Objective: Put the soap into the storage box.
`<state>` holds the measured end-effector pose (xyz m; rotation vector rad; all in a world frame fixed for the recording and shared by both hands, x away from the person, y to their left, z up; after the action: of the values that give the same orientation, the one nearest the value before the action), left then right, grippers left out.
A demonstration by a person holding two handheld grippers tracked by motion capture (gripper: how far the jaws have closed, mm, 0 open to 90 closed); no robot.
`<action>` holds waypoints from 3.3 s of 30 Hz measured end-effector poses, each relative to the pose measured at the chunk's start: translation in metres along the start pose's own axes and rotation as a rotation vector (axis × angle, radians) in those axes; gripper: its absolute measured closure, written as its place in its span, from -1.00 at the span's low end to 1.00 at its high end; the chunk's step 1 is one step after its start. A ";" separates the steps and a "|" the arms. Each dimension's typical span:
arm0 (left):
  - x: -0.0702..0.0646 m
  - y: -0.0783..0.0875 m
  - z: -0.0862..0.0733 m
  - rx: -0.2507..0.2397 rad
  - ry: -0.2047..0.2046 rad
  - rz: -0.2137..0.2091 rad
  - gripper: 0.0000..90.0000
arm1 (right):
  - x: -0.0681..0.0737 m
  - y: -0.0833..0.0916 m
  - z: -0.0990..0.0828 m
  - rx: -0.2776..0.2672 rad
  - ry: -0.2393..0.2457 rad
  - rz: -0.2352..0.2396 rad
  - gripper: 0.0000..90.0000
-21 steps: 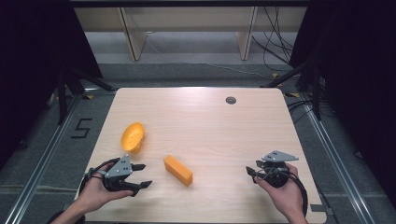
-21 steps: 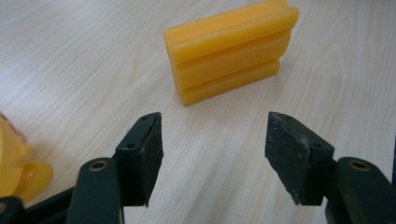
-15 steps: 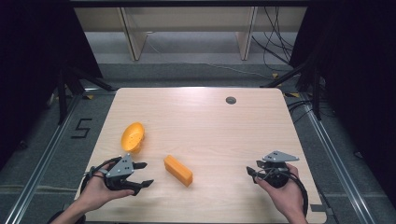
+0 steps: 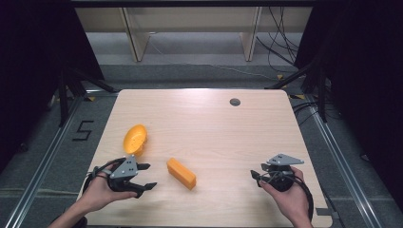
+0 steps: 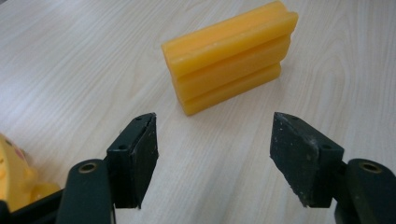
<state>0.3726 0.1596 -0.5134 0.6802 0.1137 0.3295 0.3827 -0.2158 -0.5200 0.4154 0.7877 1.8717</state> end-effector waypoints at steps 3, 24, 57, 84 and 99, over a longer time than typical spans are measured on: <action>0.005 -0.004 0.010 0.022 -0.052 -0.005 -0.35 | 0.001 0.000 0.001 0.004 -0.001 -0.001 0.10; 0.017 -0.057 0.052 0.141 -0.232 -0.167 -0.47 | 0.001 0.000 -0.002 0.025 -0.020 0.003 0.10; 0.012 -0.091 0.042 0.320 -0.388 -0.268 -0.37 | 0.000 -0.003 -0.004 0.037 -0.014 0.008 0.09; 0.006 -0.084 0.032 0.464 -0.402 -0.336 0.30 | 0.002 -0.003 -0.005 0.051 -0.030 0.012 0.09; 0.006 -0.088 0.028 0.532 -0.328 -0.342 0.17 | 0.002 -0.003 -0.005 0.054 -0.033 0.017 0.08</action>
<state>0.4068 0.0806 -0.5470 1.2123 0.0013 -0.1540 0.3805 -0.2151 -0.5261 0.4872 0.8159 1.8578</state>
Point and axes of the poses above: each handheld gripper's, and its own axes: y roughly backward along the jaws, z roughly out of its top, x roughly to its left, the point moved 9 cm from there along -y, roughly forward along the jaws, and after that the axes turned 8 degrees about -z, right-handed, at the moved point
